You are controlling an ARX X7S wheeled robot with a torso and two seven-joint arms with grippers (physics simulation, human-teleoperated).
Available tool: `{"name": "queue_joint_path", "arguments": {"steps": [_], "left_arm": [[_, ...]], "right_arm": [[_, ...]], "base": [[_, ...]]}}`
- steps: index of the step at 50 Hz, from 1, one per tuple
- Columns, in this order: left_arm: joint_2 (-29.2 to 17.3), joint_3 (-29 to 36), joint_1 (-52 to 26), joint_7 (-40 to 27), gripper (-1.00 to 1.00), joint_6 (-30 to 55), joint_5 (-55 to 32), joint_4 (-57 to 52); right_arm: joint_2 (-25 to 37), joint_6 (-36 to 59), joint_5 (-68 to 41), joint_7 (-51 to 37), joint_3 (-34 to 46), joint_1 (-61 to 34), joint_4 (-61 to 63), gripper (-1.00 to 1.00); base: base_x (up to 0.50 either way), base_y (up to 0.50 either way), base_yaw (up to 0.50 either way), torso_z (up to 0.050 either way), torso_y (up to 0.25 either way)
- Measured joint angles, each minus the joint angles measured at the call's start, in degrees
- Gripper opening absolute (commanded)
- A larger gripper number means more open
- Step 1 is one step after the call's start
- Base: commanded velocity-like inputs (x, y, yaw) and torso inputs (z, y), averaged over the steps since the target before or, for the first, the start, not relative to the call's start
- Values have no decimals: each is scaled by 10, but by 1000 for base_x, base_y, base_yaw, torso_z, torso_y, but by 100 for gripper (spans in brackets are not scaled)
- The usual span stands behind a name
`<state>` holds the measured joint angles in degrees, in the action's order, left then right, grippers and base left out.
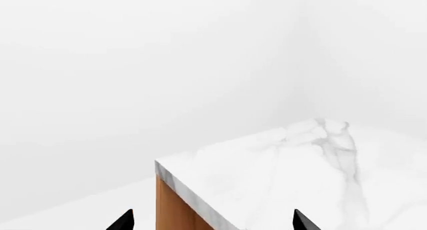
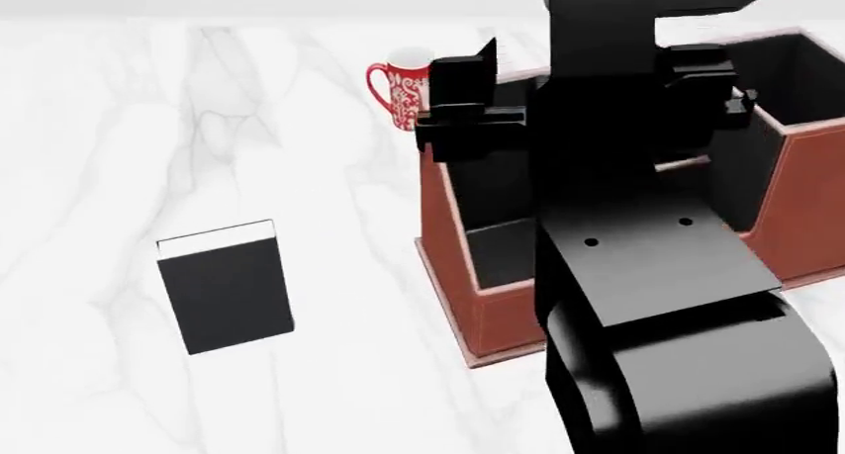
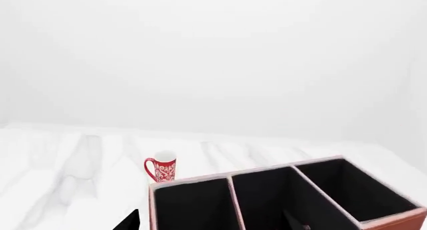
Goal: Pick up the book and place it in the right compartment of the caddy.
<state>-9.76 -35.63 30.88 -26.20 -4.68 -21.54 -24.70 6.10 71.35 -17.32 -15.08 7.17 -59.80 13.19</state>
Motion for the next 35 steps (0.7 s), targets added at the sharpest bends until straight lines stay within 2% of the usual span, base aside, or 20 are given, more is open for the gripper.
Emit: {"name": "queue_joint_path", "arguments": {"steps": [35], "left_arm": [[-3, -4, 11, 4, 100, -9, -13, -1]], "right_arm": [[2, -3, -23, 0, 8, -24, -26, 100]], "base": [[500, 0, 0, 0, 1]]}}
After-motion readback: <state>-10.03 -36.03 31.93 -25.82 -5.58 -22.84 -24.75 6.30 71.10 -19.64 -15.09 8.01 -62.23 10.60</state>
